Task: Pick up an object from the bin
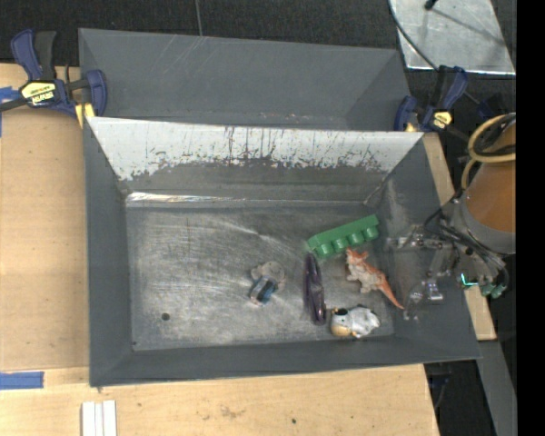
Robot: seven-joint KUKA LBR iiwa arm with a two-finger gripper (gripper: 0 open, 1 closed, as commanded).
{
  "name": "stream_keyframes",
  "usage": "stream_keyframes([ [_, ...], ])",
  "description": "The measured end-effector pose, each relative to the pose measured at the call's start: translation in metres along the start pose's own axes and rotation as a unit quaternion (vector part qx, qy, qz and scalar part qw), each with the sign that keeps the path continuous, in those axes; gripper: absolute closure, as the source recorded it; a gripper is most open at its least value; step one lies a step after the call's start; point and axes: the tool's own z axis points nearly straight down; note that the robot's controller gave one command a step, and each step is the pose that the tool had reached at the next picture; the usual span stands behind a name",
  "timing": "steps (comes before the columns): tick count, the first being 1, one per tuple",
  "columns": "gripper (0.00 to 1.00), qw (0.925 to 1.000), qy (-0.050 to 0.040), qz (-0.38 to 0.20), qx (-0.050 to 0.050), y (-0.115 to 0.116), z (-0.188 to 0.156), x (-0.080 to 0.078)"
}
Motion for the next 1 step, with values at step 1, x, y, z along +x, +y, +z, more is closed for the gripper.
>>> stream_keyframes([
  [1,0.00,1.0000,-0.0039,-0.002,0.001,0.0005,-0.0042,-0.0020],
])
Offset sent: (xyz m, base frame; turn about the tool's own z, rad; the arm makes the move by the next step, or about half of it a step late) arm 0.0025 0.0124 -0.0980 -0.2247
